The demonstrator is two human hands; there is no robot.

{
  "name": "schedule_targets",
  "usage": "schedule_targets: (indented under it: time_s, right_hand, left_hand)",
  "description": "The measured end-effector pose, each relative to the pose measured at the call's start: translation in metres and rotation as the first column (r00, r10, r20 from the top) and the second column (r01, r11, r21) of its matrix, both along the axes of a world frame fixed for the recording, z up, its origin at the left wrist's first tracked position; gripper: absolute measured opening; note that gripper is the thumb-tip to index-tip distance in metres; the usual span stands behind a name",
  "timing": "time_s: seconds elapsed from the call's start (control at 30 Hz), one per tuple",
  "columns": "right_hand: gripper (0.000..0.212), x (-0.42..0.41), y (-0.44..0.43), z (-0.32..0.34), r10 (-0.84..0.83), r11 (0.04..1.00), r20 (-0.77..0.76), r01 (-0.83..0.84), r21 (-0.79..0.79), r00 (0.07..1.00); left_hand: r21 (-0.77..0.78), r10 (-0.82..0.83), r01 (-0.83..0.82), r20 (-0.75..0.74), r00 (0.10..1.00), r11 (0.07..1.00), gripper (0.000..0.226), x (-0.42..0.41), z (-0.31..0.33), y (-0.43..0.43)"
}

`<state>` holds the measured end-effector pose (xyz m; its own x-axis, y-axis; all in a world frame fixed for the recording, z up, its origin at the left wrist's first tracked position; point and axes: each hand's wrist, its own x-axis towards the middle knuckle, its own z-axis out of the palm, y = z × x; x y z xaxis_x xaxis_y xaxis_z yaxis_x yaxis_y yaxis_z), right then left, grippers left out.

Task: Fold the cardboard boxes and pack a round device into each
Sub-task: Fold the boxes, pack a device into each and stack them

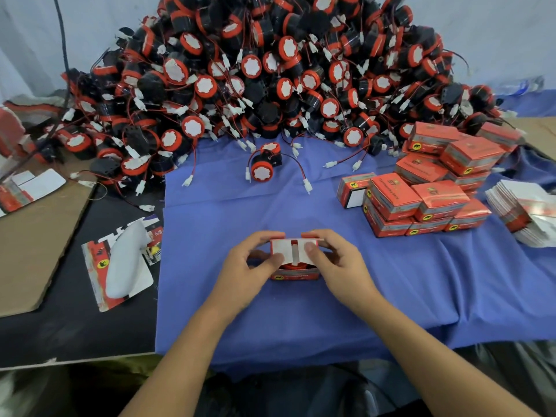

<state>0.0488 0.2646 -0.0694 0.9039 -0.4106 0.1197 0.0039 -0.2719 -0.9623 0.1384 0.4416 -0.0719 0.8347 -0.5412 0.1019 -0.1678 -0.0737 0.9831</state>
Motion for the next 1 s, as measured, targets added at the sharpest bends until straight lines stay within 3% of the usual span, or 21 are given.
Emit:
schedule_targets:
  time_s: [0.2,0.37,0.6,0.73,1.0]
  right_hand:
    - [0.053,-0.022,-0.023,-0.002,0.330,0.941,-0.122,-0.336,-0.027,0.936]
    - [0.054,-0.023,-0.022,-0.005,0.274,0.945,-0.113,-0.289,-0.152,0.955]
    - [0.054,-0.023,-0.023,-0.011,0.246,0.916,-0.093,-0.263,-0.303,0.965]
    - [0.053,-0.020,-0.024,-0.007,0.220,0.859,-0.094,-0.238,-0.452,0.971]
    - [0.038,-0.017,-0.023,0.008,0.257,0.786,0.007,-0.205,-0.583,0.966]
  left_hand:
    - [0.090,-0.084,0.081,0.019,0.996,0.993,0.038,0.002,-0.002,0.015]
    - [0.162,-0.188,0.181,0.028,0.982,0.970,0.057,0.002,0.003,0.024]
    - [0.250,-0.167,0.109,0.224,0.960,0.962,0.046,0.000,0.001,0.024]
    - [0.348,-0.171,0.006,0.444,0.879,0.937,0.046,-0.002,0.006,0.021]
    - [0.360,-0.158,-0.066,0.559,0.814,0.931,0.035,0.000,0.014,0.017]
